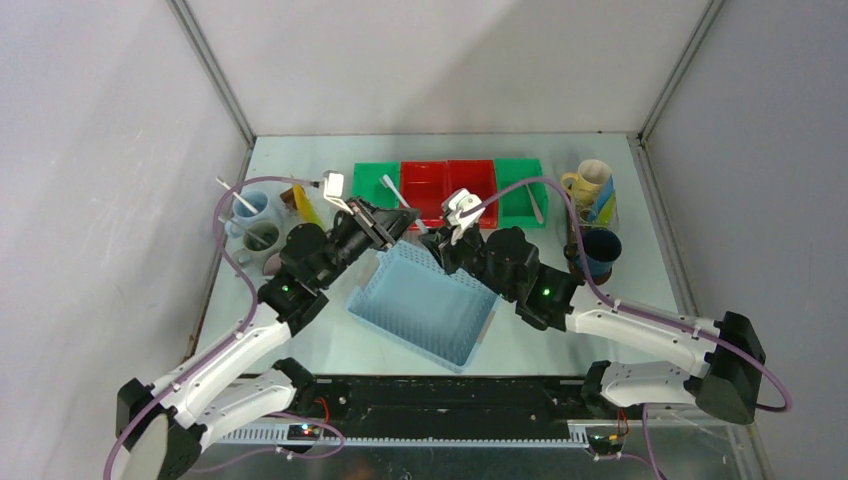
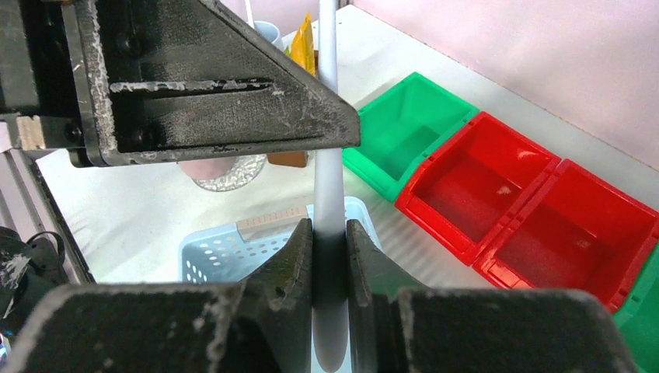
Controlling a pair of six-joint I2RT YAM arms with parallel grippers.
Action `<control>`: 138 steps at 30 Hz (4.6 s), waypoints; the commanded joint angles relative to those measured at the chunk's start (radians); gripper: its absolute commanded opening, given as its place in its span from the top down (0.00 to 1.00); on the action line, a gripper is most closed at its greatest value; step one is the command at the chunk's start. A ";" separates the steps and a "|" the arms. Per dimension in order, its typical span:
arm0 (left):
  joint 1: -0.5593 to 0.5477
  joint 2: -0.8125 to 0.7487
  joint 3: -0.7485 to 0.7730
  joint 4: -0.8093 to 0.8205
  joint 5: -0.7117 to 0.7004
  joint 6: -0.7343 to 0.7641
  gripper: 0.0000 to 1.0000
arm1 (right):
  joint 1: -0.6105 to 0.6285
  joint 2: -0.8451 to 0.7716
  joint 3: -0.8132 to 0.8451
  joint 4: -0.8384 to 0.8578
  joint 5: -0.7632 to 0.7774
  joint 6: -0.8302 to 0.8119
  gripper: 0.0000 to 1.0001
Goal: Prepare toiletry sets of a toothbrush and toothpaste on the tray
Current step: Pick up the toothbrush from the storage box, then place the toothbrush in the toothpaste holder.
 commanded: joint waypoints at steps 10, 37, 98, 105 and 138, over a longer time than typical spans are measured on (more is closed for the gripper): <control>-0.019 -0.026 0.011 0.036 -0.042 0.105 1.00 | 0.011 -0.076 0.003 0.040 0.018 -0.057 0.66; -0.189 0.029 0.012 0.151 -0.160 0.375 1.00 | 0.011 0.058 0.441 -0.424 0.019 -0.066 0.55; -0.123 -0.123 0.089 -0.230 -0.299 0.501 0.14 | -0.564 -0.116 0.255 -0.416 -0.307 -0.460 1.00; 0.064 -0.199 0.146 -0.374 -0.255 0.563 0.12 | -0.789 -0.107 0.159 -0.331 -0.519 -0.567 1.00; 0.227 -0.365 -0.071 -0.072 -0.749 0.939 0.00 | -1.146 0.254 0.086 0.031 -0.966 -0.705 1.00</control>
